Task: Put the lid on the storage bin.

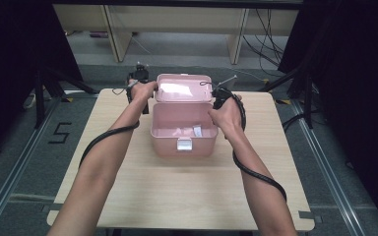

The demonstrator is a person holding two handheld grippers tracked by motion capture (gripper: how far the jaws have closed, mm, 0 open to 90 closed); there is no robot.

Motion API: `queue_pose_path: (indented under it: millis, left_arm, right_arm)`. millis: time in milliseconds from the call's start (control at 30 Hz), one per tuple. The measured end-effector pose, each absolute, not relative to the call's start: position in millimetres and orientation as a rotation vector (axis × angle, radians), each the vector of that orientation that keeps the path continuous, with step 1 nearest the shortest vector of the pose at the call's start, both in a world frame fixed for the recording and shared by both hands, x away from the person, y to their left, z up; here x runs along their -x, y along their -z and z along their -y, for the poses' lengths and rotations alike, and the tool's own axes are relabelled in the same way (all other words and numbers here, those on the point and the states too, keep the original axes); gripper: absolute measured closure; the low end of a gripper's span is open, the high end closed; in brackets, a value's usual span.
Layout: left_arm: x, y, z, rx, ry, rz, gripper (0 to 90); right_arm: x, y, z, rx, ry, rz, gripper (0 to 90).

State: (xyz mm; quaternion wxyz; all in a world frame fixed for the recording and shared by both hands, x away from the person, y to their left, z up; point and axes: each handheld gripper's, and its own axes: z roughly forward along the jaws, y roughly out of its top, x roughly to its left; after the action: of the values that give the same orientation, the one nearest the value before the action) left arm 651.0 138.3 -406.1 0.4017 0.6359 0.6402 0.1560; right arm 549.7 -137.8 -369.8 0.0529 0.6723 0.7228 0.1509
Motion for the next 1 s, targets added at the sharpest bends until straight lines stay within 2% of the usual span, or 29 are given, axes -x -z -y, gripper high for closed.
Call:
queue_pose_path:
  millis: [400, 1000]
  left_arm:
    - [-643.3, 388.2, -134.9, -1.600, -0.451, -1.531, 86.9]
    - [-624.6, 382.3, -138.7, -1.565, -0.524, -1.411, 86.6]
  right_arm:
    - [-550.9, 368.9, 137.2, -2.116, -0.430, -2.145, 89.8]
    - [-552.6, 368.2, 135.9, -2.205, -0.407, -2.089, 89.9]
